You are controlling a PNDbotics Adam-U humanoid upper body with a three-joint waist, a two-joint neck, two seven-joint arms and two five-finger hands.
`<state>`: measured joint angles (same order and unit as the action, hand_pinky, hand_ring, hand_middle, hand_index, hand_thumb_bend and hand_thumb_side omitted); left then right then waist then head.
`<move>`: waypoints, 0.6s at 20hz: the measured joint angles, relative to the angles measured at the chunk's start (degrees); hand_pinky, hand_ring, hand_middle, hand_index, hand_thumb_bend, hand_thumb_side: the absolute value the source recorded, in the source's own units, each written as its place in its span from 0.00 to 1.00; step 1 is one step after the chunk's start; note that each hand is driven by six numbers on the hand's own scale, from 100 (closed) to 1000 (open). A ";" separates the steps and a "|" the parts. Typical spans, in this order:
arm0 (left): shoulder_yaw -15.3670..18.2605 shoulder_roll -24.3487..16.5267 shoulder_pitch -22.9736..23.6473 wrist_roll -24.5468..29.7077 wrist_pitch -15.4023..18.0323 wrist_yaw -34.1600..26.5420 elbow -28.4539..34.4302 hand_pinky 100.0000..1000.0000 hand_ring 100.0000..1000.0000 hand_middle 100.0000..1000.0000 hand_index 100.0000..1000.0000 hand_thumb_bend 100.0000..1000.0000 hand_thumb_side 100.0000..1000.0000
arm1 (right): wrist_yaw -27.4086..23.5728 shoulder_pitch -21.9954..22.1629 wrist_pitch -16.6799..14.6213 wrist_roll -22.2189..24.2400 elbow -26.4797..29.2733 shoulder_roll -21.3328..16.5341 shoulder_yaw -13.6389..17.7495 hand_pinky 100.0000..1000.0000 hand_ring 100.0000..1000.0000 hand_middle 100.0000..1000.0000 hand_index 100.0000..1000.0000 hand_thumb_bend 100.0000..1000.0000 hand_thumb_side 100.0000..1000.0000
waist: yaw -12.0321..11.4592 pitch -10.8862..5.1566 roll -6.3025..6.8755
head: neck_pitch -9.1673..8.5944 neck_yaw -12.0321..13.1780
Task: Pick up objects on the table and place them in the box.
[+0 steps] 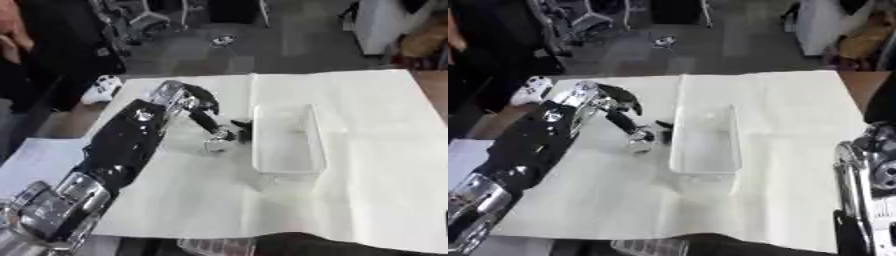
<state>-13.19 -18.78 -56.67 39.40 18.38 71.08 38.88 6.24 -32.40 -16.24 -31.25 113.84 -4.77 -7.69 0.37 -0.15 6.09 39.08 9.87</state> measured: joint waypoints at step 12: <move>-2.70 1.15 -1.08 3.10 2.17 15.72 -0.60 1.00 1.00 0.96 0.97 0.57 0.96 | -0.18 -0.28 -0.09 0.15 0.00 0.23 -0.31 0.48 0.49 0.53 0.71 0.00 1.00 | 0.23 0.07 0.09 | 0.52 0.80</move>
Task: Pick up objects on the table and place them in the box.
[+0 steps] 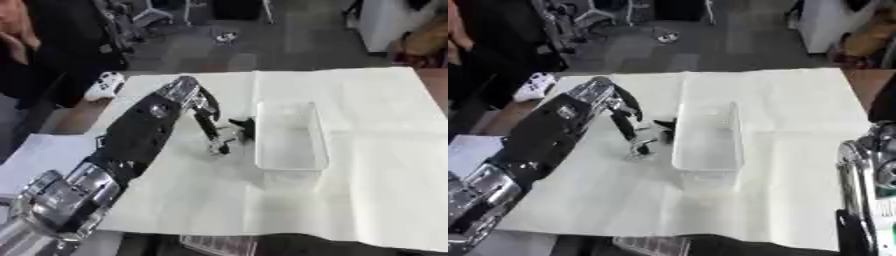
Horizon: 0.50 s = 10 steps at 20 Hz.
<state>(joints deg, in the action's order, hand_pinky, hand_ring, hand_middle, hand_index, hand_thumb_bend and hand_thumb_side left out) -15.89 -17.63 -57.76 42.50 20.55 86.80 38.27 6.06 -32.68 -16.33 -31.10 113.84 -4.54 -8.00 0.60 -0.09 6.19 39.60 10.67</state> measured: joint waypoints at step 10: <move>1.41 2.87 1.49 -4.07 4.07 9.76 -4.61 1.00 1.00 0.95 0.96 0.59 1.00 | -0.24 -0.75 -0.23 0.24 0.00 0.70 -0.35 0.48 0.49 0.53 0.71 0.00 1.00 | 1.20 0.88 -0.04 | -0.63 1.01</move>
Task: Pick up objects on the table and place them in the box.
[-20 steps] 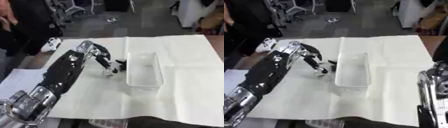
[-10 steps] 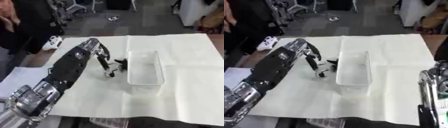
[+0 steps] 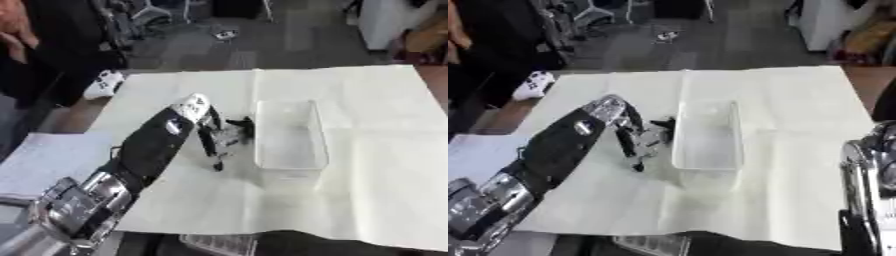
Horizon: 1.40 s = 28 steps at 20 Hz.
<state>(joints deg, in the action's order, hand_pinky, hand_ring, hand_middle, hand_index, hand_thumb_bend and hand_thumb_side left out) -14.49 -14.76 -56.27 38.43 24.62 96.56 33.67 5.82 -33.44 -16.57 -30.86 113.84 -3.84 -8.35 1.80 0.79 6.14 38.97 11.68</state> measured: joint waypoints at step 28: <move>2.41 -0.89 -7.39 7.20 -7.20 -3.89 1.70 1.00 1.00 0.91 0.91 0.78 1.00 | -0.60 -0.52 -0.44 0.88 0.00 1.49 -1.07 0.47 0.49 0.53 0.71 0.00 1.00 | 2.17 0.40 1.32 | 1.48 2.53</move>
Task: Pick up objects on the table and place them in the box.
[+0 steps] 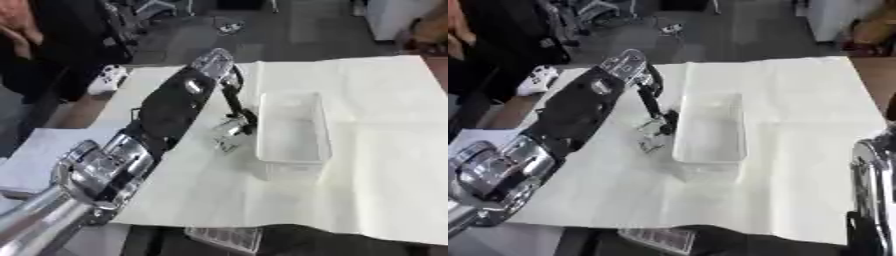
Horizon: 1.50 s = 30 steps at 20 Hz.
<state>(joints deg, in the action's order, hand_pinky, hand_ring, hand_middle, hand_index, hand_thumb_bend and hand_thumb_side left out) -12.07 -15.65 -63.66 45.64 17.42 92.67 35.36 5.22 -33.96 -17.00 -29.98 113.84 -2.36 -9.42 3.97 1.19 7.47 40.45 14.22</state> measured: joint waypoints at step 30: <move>2.84 1.77 1.07 3.96 -4.51 8.61 -5.21 0.66 0.75 0.74 0.79 0.57 1.00 | -0.39 -0.45 -0.21 0.25 0.00 0.77 -0.40 0.47 0.49 0.53 0.72 0.00 1.00 | 0.64 0.48 0.18 | -0.03 0.42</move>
<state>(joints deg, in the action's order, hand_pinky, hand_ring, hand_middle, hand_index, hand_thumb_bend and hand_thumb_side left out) -9.23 -13.88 -62.58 49.60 12.91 101.28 30.15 4.83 -34.41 -17.21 -29.73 113.84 -1.59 -9.82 4.61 1.67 7.65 40.42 14.64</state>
